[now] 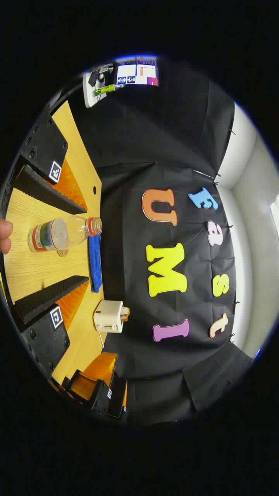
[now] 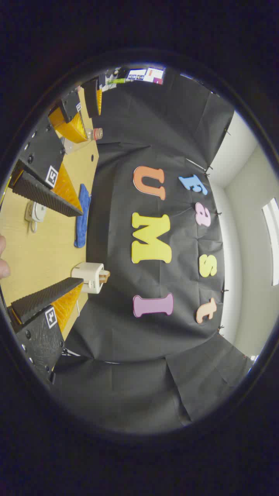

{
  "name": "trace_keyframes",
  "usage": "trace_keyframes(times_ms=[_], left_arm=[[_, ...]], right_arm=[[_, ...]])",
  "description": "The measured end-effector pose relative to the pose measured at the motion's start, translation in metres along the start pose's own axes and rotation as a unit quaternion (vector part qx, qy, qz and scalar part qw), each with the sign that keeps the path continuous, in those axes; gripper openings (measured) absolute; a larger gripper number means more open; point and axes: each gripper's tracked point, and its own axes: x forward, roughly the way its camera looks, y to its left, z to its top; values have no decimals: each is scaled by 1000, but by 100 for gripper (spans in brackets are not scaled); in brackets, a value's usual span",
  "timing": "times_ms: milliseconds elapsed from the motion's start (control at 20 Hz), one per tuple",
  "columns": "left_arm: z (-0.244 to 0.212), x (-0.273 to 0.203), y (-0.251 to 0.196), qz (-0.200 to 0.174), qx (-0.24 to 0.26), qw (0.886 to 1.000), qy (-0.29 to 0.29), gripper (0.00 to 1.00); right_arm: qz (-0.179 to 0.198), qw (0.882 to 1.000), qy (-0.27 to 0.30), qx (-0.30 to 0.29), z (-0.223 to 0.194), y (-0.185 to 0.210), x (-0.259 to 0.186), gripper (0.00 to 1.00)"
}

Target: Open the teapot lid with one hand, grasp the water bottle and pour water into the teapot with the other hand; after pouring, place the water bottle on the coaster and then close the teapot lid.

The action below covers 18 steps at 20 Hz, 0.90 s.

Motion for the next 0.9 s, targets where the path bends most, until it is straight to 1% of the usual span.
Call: trace_keyframes(times_ms=[50,100,150,200,350,400,450,500,600,650,750,800,850,900], left_arm=[[0,-1,-1,-3,-2,1000,0,99],[0,-1,-1,-4,-3,1000,1,99],[0,0,-1,-4,-5,1000,2,99],[-1,0,0,-3,-6,1000,3,99],[-1,0,2,1,-9,1000,2,99],[0,0,3,2,-7,1000,2,99],[0,0,2,2,-5,1000,1,99],[0,0,3,2,-5,1000,0,99],[-1,1,2,2,-7,1000,1,99],[-2,1,2,2,-7,1000,3,99],[-2,2,3,2,-9,1000,5,99],[-2,1,3,2,-10,1000,4,99],[0,2,4,2,-10,1000,3,100],[0,1,4,2,-9,1000,3,99]], right_arm=[[2,1000,1,-1,-1,2,1,97],[3,1000,2,-2,-2,2,1,97],[5,1000,6,0,-4,3,2,95],[8,1000,15,3,-9,4,5,97],[12,999,33,18,-19,3,7,97],[11,999,31,19,-18,2,7,95],[9,999,29,18,-16,2,7,97],[7,1000,24,14,-15,1,6,95],[3,1000,12,7,-9,1,5,95],[4,1000,8,3,-7,2,4,97],[5,1000,6,0,-7,4,4,97],[9,1000,6,0,-9,6,5,95],[13,1000,5,0,-9,8,4,97],[15,1000,6,0,-11,9,4,97]])
